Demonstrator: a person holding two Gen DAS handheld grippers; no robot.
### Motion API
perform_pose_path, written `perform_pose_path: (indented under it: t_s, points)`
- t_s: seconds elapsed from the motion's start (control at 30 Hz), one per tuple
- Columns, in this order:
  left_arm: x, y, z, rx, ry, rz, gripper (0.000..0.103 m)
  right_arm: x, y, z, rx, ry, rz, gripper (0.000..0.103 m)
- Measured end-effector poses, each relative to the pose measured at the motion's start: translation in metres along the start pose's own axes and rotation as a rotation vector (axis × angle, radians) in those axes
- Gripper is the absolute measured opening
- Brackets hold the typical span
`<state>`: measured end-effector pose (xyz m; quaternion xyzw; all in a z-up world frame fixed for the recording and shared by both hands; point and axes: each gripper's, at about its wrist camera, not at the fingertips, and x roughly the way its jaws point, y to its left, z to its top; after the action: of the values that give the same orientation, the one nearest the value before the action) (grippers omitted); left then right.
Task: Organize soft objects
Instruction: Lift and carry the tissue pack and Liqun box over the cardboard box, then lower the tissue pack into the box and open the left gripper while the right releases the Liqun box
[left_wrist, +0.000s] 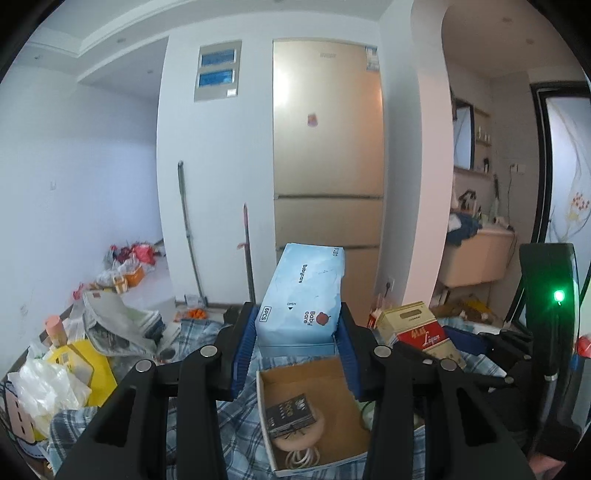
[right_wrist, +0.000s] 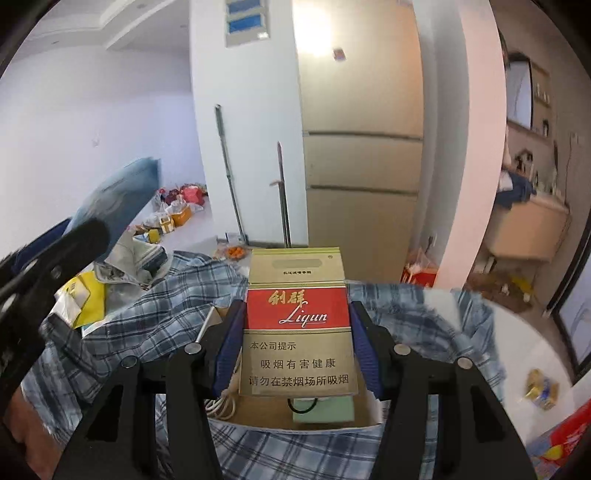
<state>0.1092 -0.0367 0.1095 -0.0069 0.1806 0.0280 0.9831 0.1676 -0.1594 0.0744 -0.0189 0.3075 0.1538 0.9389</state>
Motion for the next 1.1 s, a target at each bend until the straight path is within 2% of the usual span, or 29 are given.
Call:
perform_pose_path:
  t_s: [0.23,0.57,0.93,1.1]
  points:
    - [0.049,0.009,-0.019,0.005,0.118,0.016,0.044,0.048,0.003,-0.029,0.011,0.095,0.037,0.055]
    - [0.096,0.013,-0.051,-0.002,0.263,0.018,0.043,0.095,0.002,-0.055,-0.025,0.222,0.032,0.055]
    - [0.116,0.002,-0.069,0.044,0.342,0.025,0.043,0.102,0.003,-0.061,-0.068,0.231,0.013,0.055]
    - [0.120,0.003,-0.070,0.058,0.351,0.032,0.043,0.101,0.006,-0.061,-0.085,0.232,0.020,0.055]
